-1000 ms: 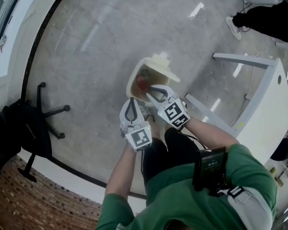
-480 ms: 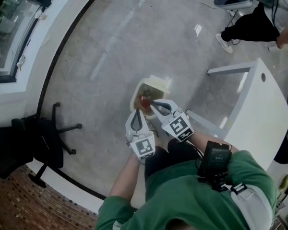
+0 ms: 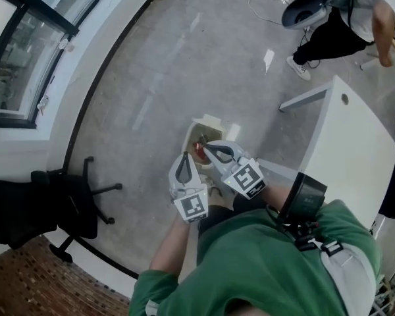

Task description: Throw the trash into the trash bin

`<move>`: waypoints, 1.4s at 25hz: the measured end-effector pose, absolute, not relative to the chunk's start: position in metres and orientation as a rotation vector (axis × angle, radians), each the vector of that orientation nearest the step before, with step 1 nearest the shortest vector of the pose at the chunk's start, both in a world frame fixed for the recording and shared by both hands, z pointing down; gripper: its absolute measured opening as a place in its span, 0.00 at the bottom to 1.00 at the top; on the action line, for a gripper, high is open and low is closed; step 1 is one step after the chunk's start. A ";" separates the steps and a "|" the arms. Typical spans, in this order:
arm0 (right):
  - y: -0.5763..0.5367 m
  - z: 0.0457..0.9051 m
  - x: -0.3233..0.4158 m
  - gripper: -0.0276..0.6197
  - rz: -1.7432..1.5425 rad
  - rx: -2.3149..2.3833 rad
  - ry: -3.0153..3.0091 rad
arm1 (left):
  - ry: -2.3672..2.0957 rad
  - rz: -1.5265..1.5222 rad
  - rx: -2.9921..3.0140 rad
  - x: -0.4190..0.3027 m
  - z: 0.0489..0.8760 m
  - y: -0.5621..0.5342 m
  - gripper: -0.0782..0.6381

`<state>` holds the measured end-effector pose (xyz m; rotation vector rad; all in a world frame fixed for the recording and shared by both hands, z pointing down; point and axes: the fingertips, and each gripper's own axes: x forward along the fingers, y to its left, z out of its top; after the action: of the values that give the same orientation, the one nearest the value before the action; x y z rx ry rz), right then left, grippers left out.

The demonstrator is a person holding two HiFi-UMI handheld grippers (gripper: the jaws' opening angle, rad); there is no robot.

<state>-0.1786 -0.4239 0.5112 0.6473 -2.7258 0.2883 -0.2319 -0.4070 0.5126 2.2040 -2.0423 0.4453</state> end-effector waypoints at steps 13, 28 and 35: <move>-0.402 0.408 -0.166 0.05 0.142 0.731 -2.877 | -2.087 0.316 2.391 -0.213 0.411 -0.387 0.12; -0.393 0.345 -0.139 0.05 0.065 0.869 -2.965 | -2.099 0.157 2.470 -0.207 0.357 -0.386 0.12; -0.395 0.345 -0.143 0.05 0.035 0.881 -2.968 | -2.090 0.167 2.479 -0.210 0.357 -0.389 0.12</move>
<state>-0.1431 -0.3949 0.3450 0.8808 -2.9676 0.0352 -0.2104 -0.3886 0.3566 2.4790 -2.0904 0.1670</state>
